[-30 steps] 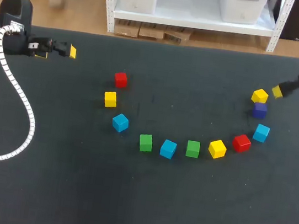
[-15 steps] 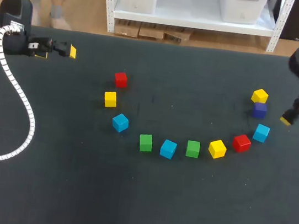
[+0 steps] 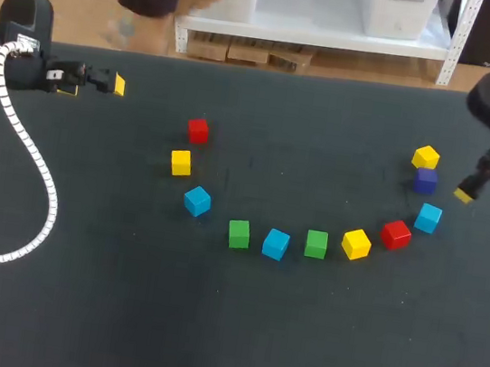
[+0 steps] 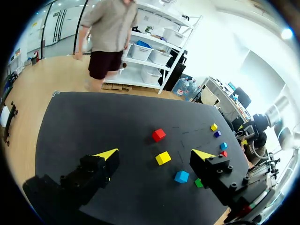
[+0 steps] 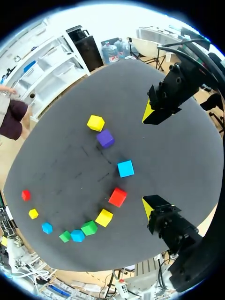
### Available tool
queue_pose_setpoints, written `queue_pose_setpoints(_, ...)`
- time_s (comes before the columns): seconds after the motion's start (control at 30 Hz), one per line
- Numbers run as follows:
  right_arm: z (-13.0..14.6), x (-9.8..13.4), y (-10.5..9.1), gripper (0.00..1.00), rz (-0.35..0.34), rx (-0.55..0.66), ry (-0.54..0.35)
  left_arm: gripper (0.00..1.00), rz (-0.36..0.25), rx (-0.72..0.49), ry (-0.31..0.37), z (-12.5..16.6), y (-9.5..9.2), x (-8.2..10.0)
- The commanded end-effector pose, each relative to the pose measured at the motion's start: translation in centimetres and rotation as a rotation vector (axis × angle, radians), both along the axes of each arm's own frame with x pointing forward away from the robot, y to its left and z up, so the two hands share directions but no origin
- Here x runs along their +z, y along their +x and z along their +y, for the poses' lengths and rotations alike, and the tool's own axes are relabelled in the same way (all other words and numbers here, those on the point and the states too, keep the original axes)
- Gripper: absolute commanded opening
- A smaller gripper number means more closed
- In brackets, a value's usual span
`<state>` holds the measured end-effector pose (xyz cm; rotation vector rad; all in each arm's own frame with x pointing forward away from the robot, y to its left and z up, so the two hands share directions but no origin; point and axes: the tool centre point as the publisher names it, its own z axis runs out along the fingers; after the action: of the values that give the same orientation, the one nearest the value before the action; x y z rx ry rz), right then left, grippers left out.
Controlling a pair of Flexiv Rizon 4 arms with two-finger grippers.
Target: Place the blue cubes, place green cubes on the blue cubes, place the yellow cubes on the green cubes, then place the red cubes on the yellow cubes, and place purple cube on the red cubes.
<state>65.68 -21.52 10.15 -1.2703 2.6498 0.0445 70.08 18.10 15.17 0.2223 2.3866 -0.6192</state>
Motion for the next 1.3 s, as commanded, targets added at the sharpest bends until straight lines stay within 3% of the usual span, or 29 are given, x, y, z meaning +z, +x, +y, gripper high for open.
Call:
queue_pose_setpoints(0.03,-0.1,0.1,0.3,1.00,0.012,0.004,0.008,1.00,-0.007,-0.007,-0.009,0.2,-0.1,-0.2)
queue_pose_setpoints(0.37,-0.2,0.4,0.2,1.00,0.012,0.009,0.025,1.00,-0.007,-0.007,-0.009,0.2,-0.1,-0.2)
queue_pose_setpoints(0.5,0.4,0.9,0.1,1.00,0.044,0.054,-0.016,1.00,-0.007,-0.007,-0.009,0.2,-0.1,-0.2)
queue_pose_setpoints(0.83,4.9,-3.8,1.1,1.00,0.108,0.155,-0.063,1.00,-0.007,-0.007,-0.009,0.2,-0.1,-0.2)
queue_pose_setpoints(1.1,5.5,-6.0,1.3,1.00,0.147,0.238,-0.140,1.00,-0.007,-0.007,-0.009,0.2,-0.1,-0.2)
queue_pose_setpoints(1.3,4.5,-6.6,1.2,1.00,0.162,0.218,-0.152,1.00,-0.007,-0.007,-0.009,0.2,-0.1,-0.2)
